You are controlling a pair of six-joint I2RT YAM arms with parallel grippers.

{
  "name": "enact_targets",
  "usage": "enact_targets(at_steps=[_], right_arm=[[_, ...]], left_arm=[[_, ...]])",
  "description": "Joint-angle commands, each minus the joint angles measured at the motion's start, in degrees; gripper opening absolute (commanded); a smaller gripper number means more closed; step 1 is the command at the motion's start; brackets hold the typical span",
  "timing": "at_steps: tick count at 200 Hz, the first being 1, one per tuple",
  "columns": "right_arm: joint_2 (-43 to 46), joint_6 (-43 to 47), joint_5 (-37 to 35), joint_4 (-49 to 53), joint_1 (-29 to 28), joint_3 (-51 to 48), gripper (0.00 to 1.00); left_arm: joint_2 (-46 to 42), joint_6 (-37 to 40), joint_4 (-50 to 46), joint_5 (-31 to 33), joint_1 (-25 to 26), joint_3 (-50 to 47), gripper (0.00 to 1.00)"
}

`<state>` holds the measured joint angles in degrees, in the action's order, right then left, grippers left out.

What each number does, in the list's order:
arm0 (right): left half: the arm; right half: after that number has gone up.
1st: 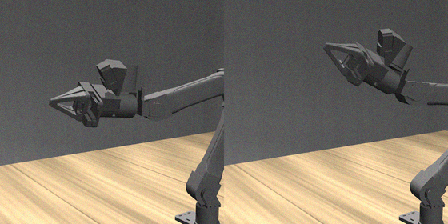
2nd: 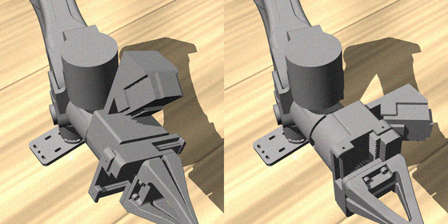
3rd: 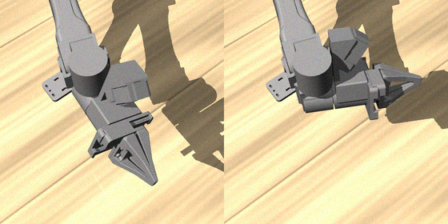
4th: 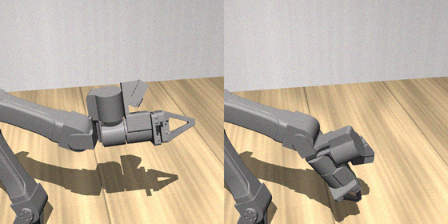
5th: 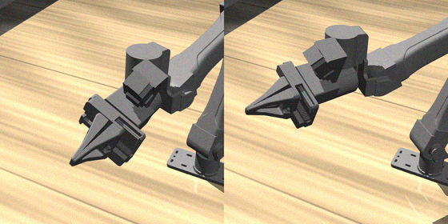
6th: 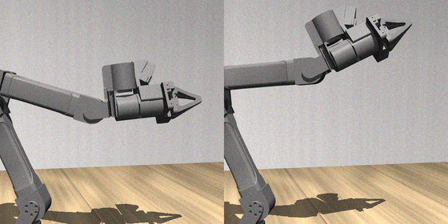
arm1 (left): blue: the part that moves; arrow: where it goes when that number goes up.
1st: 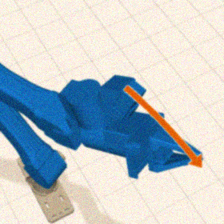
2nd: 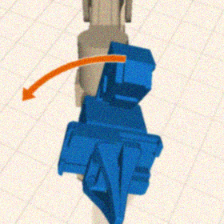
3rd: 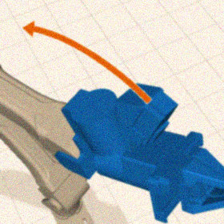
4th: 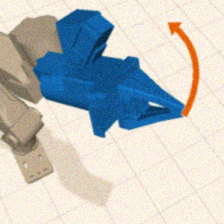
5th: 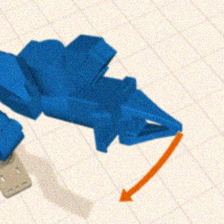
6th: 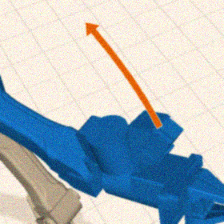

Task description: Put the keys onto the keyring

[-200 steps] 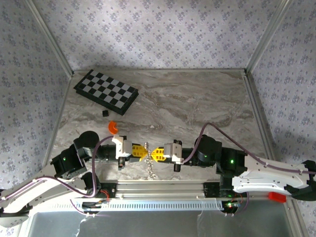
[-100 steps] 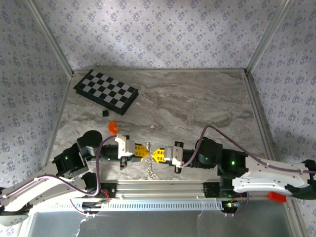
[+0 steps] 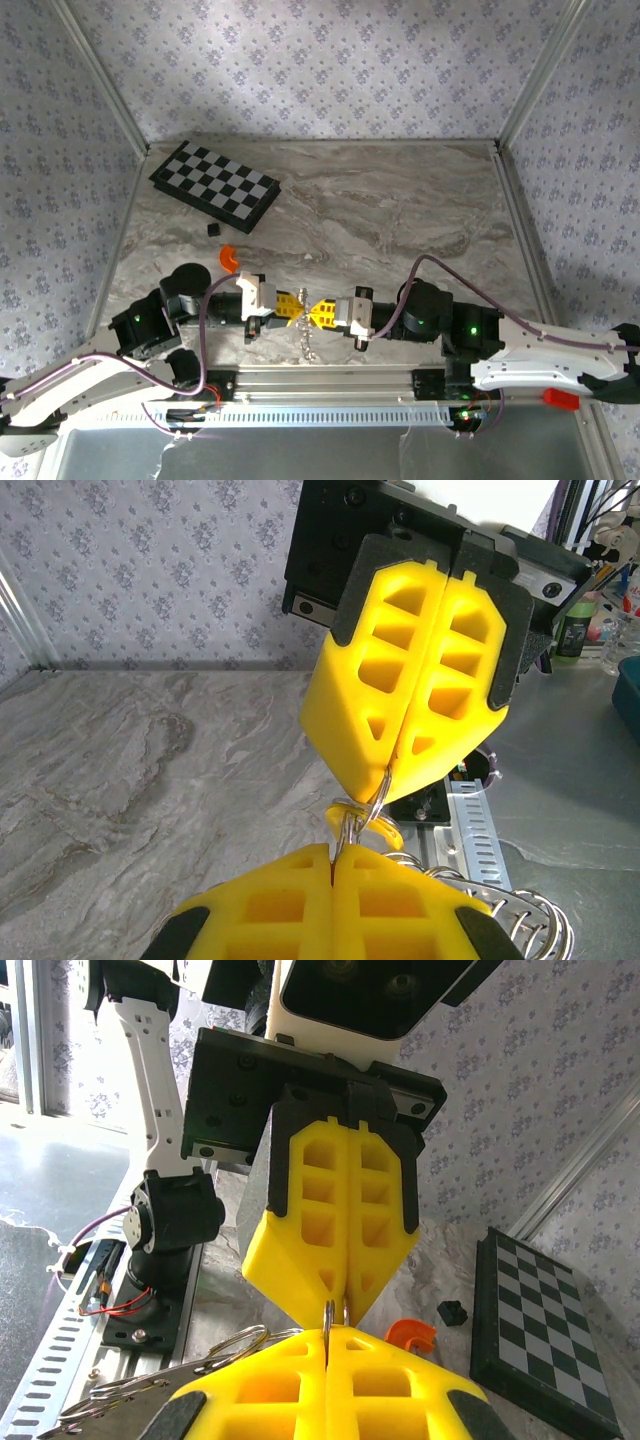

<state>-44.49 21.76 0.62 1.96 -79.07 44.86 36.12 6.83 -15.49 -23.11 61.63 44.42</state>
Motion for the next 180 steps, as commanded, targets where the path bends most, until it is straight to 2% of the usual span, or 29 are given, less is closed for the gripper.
enact_targets(at_steps=[1,100,180], right_arm=[[0.70,0.64,0.70,0.49,-0.86,-0.47,0.00],[0.61,0.88,1.66,3.41,-1.25,0.49,0.00],[0.46,1.48,1.27,4.41,-1.65,0.66,0.00]], left_arm=[[-0.50,-0.83,2.21,1.32,0.16,1.98,0.00],[-1.05,-2.68,2.23,0.79,0.15,2.06,0.00],[1.72,-3.13,0.80,0.79,0.16,3.43,0.00]])
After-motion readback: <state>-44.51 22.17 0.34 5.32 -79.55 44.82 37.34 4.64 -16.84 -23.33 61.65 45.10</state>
